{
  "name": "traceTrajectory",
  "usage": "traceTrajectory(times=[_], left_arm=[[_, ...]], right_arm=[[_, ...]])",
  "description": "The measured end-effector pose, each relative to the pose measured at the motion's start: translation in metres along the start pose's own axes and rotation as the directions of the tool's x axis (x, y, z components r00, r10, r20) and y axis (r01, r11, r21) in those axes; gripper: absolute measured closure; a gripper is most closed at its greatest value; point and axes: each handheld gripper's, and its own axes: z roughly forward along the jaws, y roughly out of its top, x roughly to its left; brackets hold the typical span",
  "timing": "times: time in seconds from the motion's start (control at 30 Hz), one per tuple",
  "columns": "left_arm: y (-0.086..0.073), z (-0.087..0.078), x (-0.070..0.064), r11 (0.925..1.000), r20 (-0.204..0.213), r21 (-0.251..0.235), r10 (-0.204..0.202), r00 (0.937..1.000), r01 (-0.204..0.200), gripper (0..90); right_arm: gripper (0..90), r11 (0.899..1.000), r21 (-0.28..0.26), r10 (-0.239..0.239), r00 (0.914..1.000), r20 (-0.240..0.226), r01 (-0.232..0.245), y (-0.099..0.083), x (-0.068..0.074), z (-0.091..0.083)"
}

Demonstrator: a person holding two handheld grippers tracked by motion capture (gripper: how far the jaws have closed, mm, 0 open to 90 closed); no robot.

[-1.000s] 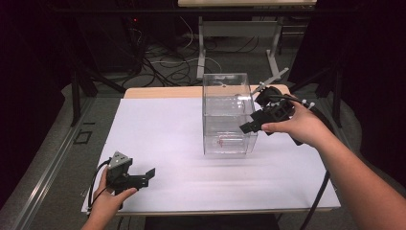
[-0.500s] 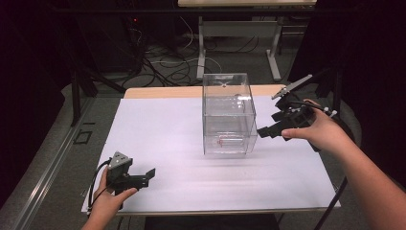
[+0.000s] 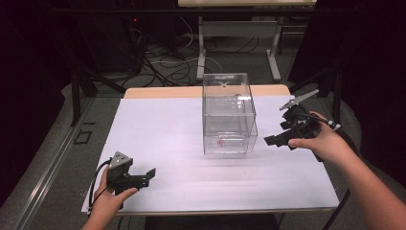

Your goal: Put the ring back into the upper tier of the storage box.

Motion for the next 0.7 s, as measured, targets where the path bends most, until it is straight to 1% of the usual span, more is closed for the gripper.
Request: traceTrajectory(times=[0.17, 0.23, 0.3, 0.37, 0.57, 0.63, 0.67, 0.7], left_arm=[[0.000, -0.001, 0.001, 1.0000, -0.001, 0.005, 0.005, 1.0000, -0.005, 1.6], [0.000, -0.001, 0.001, 1.0000, -0.001, 0.003, 0.001, 1.0000, -0.001, 1.5], [0.000, -0.001, 0.001, 1.0000, -0.001, 0.003, 0.001, 1.0000, -0.001, 1.5], [0.000, -0.001, 0.001, 1.0000, -0.001, 0.003, 0.001, 1.0000, -0.001, 1.5], [0.000, -0.001, 0.001, 1.0000, -0.002, 0.004, 0.003, 1.0000, -0.003, 1.5], [0.000, 0.000, 0.001, 1.0000, -0.008, -0.008, 0.001, 1.0000, -0.001, 1.5], [0.000, 0.000, 0.001, 1.0000, -0.008, -0.008, 0.001, 1.0000, -0.001, 1.5], [0.000, -0.001, 0.001, 1.0000, -0.003, 0.001, 0.003, 1.0000, -0.003, 1.5]], right_arm=[[12.5, 1.000, 0.004, 0.010, 1.0000, 0.000, -0.010, -0.015, -0.003, 0.014], [11.3, 1.000, 0.003, 0.012, 0.9999, -0.001, -0.012, -0.021, -0.004, 0.020], [10.4, 1.000, 0.004, 0.021, 0.9997, 0.011, -0.021, -0.027, -0.003, 0.025], [8.6, 1.000, -0.001, 0.030, 0.9996, 0.000, -0.030, -0.033, -0.003, 0.031], [6.1, 1.000, -0.014, 0.029, 0.9993, 0.024, -0.028, -0.047, 0.000, 0.043], [5.6, 0.999, -0.015, 0.039, 0.9991, 0.016, -0.039, -0.052, 0.001, 0.047], [5.4, 0.999, -0.016, 0.036, 0.9991, 0.020, -0.036, -0.054, 0.001, 0.049], [5.2, 0.999, -0.018, 0.043, 0.9989, 0.019, -0.042, -0.056, 0.002, 0.051]])
